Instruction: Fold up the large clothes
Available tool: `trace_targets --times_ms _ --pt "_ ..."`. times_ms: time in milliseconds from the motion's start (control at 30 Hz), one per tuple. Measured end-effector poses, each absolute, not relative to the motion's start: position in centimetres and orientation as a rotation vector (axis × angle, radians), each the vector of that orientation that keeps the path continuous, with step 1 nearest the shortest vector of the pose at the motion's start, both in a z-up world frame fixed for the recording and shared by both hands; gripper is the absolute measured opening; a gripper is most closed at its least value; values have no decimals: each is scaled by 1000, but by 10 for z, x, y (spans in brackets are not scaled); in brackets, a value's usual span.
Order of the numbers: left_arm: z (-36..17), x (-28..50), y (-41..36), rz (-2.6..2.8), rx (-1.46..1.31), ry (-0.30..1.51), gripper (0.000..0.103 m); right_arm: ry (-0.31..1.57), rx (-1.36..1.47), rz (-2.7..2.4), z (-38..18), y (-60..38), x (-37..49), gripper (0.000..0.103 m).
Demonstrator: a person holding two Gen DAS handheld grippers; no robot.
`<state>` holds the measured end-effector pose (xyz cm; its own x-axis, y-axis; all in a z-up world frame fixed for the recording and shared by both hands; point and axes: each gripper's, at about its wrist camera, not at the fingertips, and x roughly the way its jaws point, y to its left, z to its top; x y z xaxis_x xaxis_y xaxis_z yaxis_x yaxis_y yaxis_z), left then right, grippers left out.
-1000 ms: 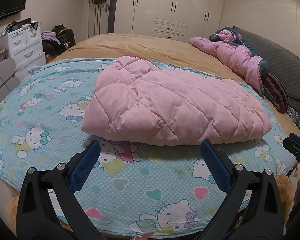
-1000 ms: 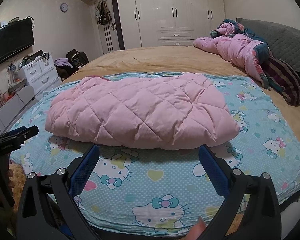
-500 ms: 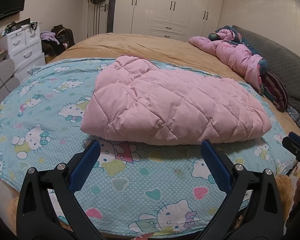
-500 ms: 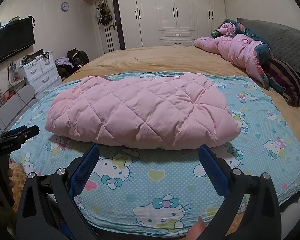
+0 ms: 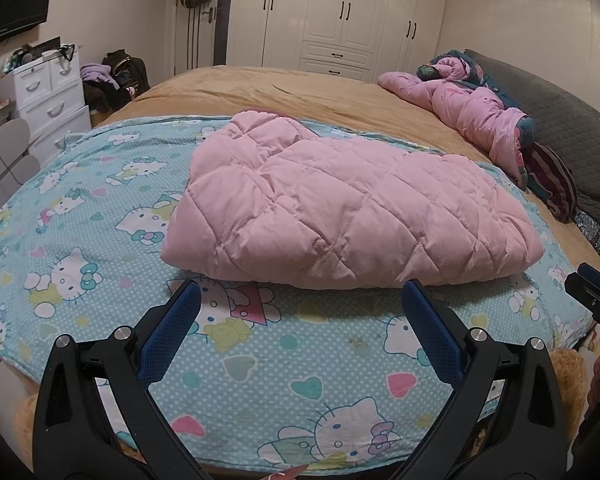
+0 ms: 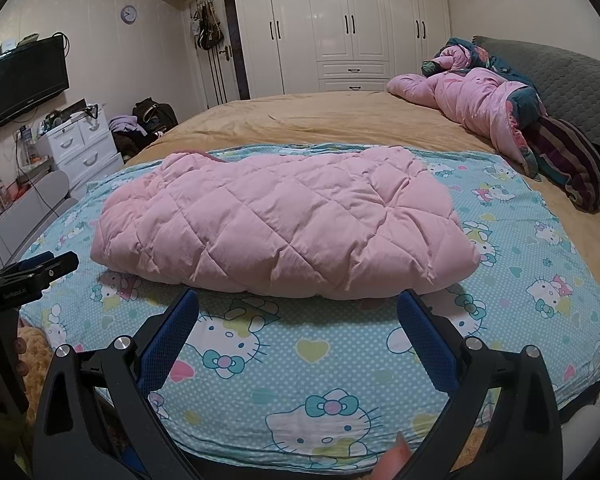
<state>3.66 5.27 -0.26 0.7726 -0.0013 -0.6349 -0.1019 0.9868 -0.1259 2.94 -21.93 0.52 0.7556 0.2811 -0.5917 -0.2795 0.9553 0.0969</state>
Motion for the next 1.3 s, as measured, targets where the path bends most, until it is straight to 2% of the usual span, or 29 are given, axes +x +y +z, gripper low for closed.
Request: trace_targets --times_ms 1300 --pt "-10 35 65 34 -187 740 94 684 16 242 -8 -231 28 99"
